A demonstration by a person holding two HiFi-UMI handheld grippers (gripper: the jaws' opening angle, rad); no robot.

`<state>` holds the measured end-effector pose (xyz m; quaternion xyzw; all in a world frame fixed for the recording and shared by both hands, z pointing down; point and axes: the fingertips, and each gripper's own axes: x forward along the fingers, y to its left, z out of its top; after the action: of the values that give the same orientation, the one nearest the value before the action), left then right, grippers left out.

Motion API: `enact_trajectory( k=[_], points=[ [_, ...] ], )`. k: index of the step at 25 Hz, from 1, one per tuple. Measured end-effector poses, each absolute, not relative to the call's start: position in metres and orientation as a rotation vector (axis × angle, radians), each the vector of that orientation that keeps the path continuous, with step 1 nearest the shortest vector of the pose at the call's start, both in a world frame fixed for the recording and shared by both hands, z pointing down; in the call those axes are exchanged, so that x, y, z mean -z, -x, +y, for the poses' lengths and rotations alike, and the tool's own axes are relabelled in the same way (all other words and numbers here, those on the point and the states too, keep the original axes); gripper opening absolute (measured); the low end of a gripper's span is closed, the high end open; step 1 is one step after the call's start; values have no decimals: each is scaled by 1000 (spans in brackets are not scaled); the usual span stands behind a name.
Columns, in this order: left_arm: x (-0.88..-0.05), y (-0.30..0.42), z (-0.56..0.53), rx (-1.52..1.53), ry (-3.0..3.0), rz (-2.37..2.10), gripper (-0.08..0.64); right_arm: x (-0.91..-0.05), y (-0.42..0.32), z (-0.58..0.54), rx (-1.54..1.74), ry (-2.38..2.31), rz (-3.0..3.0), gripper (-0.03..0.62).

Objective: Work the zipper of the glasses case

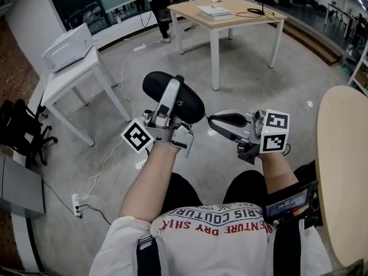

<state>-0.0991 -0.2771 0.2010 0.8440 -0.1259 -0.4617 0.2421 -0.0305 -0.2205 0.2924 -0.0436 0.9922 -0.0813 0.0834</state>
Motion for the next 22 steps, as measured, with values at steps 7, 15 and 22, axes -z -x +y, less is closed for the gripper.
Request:
enact_trajectory(
  k=[7,15,22],
  points=[
    [-202,101,-278,1278,-2286,-349,250,-300,38,-215,270,105,2966,9],
    [-208,104,-284,1279,-2258,-398,250,-305,42,-217,279,135,2974,3],
    [-217,108,-293,1270,-2226,-564,250,-311,43,-221,179,245,3024,0]
  ],
)
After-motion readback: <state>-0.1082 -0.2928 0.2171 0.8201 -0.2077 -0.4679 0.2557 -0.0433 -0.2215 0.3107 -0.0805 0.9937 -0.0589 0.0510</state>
